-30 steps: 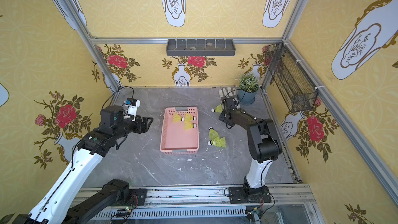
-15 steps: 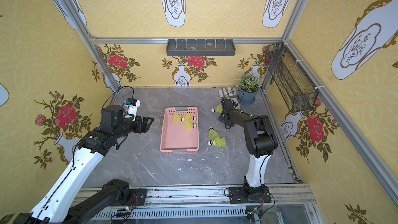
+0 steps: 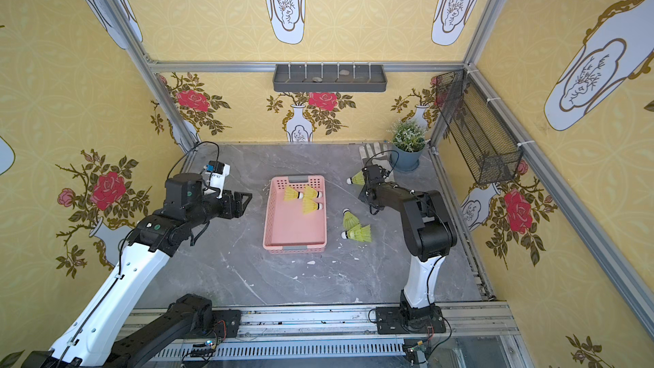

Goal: Put the shuttlecocks into the storage box
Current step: Pick up the shuttlecock at the center of the board.

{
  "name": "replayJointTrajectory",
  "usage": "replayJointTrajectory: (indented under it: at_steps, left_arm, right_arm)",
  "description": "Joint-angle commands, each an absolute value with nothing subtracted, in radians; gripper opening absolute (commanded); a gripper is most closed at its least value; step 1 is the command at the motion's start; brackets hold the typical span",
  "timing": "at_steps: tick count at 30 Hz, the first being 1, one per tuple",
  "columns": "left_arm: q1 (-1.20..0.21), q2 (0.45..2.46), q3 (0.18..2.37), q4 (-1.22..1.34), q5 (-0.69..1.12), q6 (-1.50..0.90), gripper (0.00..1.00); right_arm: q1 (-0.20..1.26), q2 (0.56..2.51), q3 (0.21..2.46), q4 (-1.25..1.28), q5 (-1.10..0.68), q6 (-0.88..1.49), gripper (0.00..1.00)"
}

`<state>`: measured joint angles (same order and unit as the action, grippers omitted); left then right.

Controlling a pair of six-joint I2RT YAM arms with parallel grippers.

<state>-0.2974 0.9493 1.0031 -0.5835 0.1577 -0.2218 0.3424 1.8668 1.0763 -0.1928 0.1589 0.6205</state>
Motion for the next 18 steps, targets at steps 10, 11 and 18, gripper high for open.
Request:
replayJointTrajectory:
  at_steps: [10, 11, 18]
  left_arm:
    - [-0.296, 0.955, 0.996, -0.566, 0.193, -0.222, 0.78]
    - [-0.296, 0.958, 0.996, -0.566, 0.200, -0.223, 0.78]
    - [-0.296, 0.979, 1.000, -0.562, 0.301, -0.220, 0.78]
  right_arm:
    - [0.490, 1.644, 0.965, -0.147, 0.206, 0.397, 0.23]
    - [0.497, 1.623, 0.955, -0.137, 0.186, 0.379, 0.23]
    - [0.545, 1.472, 0.962, -0.130, -0.016, 0.228, 0.23]
